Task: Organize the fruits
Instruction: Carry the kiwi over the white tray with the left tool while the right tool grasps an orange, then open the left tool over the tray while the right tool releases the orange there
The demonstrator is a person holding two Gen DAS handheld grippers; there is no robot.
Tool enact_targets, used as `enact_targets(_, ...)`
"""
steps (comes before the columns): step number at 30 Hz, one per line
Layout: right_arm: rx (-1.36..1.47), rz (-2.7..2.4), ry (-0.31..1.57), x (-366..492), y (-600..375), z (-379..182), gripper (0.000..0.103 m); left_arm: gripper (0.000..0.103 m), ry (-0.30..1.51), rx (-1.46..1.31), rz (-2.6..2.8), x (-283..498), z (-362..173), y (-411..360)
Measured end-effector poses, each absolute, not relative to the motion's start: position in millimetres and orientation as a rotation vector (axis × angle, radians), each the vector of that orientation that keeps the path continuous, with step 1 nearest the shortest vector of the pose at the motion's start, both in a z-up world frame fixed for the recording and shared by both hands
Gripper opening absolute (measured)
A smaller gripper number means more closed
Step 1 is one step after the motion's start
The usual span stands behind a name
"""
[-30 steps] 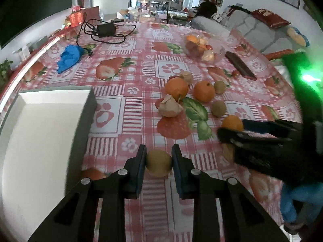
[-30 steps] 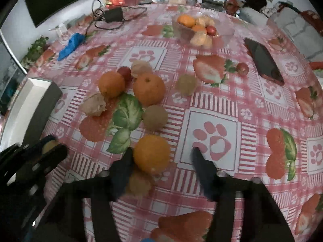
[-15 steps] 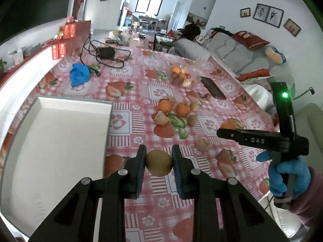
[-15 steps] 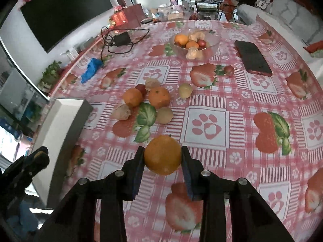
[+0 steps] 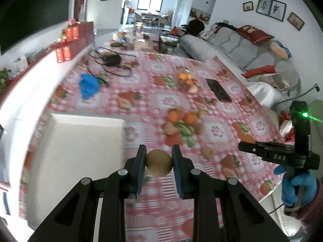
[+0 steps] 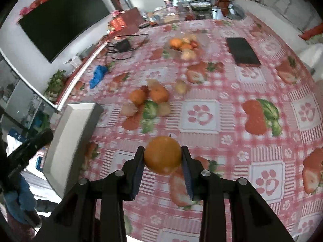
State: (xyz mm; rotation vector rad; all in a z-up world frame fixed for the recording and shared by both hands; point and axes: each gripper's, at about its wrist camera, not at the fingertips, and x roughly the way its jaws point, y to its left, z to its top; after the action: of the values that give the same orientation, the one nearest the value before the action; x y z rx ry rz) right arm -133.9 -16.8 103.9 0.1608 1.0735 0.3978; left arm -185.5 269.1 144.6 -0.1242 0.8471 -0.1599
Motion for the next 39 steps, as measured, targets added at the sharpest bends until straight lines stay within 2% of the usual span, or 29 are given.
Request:
enact_targets(6, 0.134, 0.540, 1.038, -125.5, 47.5, 138.6, 0.037, 0.028, 0.807, -0.092, -0.033, -196.1, 196.3, 343.2)
enact_targets(10, 0.080, 0.656, 1.035, -124.3, 118.6, 149.4, 0.037, 0.028, 0.785, -0.045, 0.085, -206.6, 206.1, 383.9)
enact_targets(19, -0.048, 0.749, 1.123, -122.7, 240.6, 110.5, 0.037, 0.028, 0.957, -0.160, 0.148, -209.9, 112.2, 405.2)
enact_targets(23, -0.081, 0.732, 1.152, -115.3, 255.7, 98.0, 0.037, 0.028, 1.005, -0.153, 0.170, -203.8, 84.1, 400.7)
enact_targets(39, -0.116, 0.708, 1.241, -110.7, 274.5, 57.6, 0.037, 0.028, 1.102, -0.154, 0.205, -196.1, 41.8, 399.8)
